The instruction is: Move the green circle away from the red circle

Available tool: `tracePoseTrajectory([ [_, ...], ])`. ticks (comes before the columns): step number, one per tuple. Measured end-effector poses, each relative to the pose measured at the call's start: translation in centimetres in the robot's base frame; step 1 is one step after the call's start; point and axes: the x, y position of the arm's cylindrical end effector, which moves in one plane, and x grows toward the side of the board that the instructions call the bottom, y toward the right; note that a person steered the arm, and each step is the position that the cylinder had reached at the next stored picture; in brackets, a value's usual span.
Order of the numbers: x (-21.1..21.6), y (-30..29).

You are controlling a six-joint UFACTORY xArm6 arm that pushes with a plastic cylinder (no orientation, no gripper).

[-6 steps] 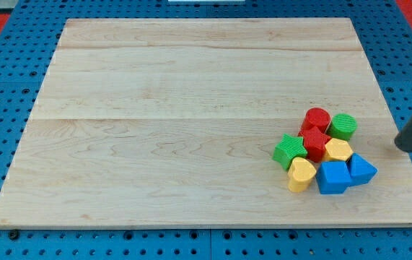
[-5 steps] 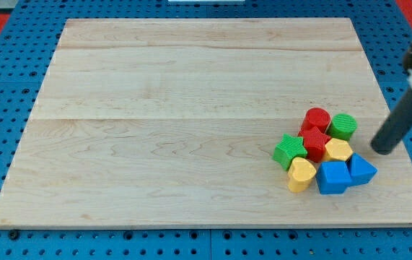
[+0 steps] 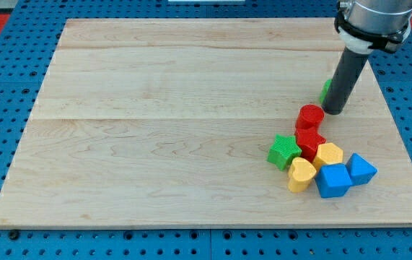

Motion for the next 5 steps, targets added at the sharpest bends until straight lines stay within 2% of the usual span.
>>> tracePoseTrajectory([
  [1, -1.1, 3.9],
  [2, -3.0, 5.3],
  [5, -3.4, -6.6],
])
